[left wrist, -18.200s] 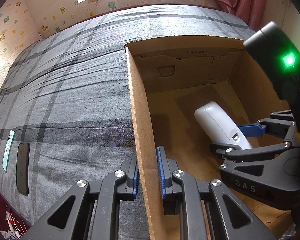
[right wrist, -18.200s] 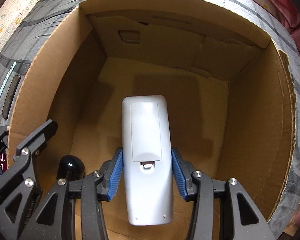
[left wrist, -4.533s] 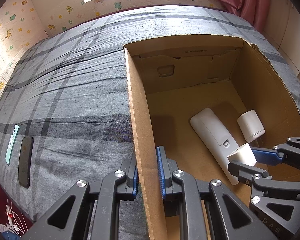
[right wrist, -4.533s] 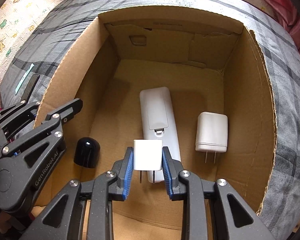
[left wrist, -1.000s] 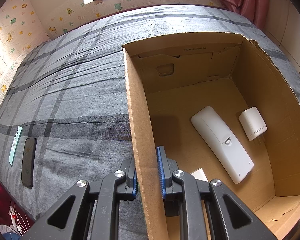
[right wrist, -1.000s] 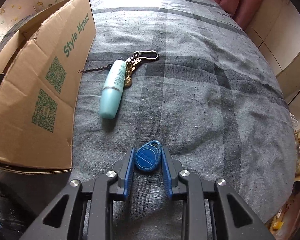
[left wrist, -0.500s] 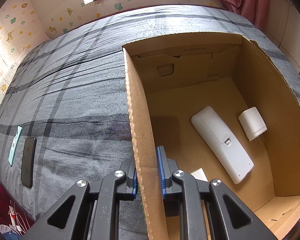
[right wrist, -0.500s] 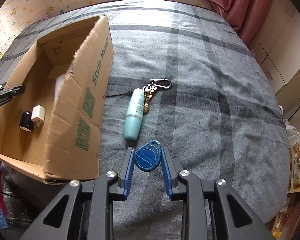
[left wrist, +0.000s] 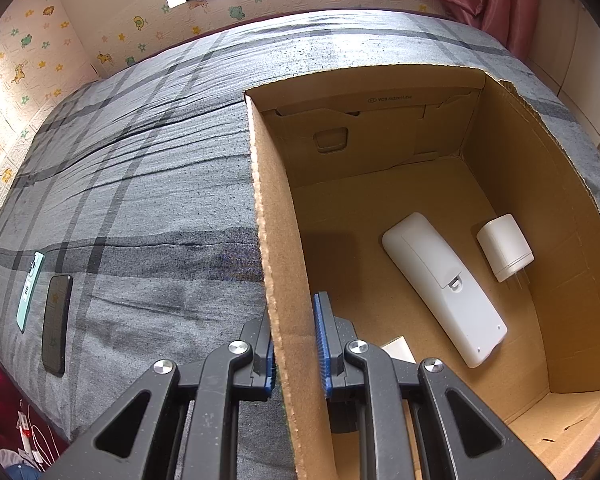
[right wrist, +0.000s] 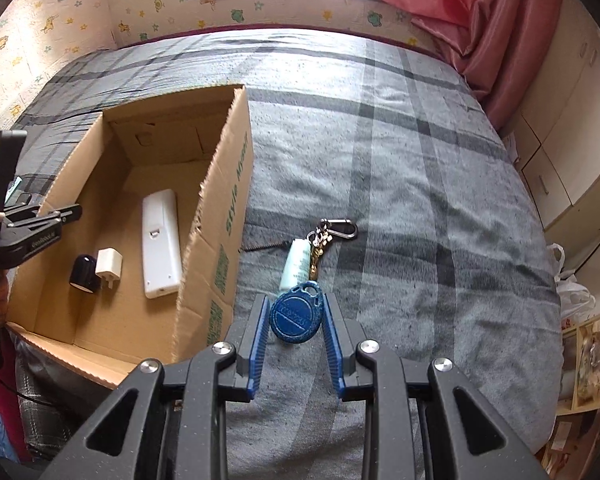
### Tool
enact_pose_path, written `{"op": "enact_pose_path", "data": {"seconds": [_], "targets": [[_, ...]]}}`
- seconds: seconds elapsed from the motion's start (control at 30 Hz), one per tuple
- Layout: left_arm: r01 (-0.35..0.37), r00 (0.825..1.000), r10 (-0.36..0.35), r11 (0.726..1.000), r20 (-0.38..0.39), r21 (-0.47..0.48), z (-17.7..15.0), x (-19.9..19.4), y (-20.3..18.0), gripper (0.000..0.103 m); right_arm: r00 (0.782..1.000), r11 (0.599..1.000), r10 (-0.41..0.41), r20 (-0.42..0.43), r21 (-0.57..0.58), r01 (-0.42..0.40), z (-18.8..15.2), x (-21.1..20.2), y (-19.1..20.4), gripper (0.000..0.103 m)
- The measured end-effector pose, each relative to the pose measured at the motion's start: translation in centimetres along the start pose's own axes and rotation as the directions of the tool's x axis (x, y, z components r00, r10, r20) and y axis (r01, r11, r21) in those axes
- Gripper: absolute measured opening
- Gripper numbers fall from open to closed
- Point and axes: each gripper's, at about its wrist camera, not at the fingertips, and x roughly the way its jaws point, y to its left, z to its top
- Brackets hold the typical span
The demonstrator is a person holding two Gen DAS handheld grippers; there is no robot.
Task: Organize rigid objects
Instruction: 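Carry the blue key fob with the right gripper into the box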
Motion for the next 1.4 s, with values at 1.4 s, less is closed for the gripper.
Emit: {"op": "enact_pose_path", "data": {"seconds": [1.4], "targets": [[0.017, 1.000, -0.017, 1.000, -0.002, -0.005, -0.1, 0.4, 0.5, 0.017, 0.980, 0.969, 0.188, -0.068, -0.150, -0.197, 6.6, 5.8, 11.8, 0.027]]}}
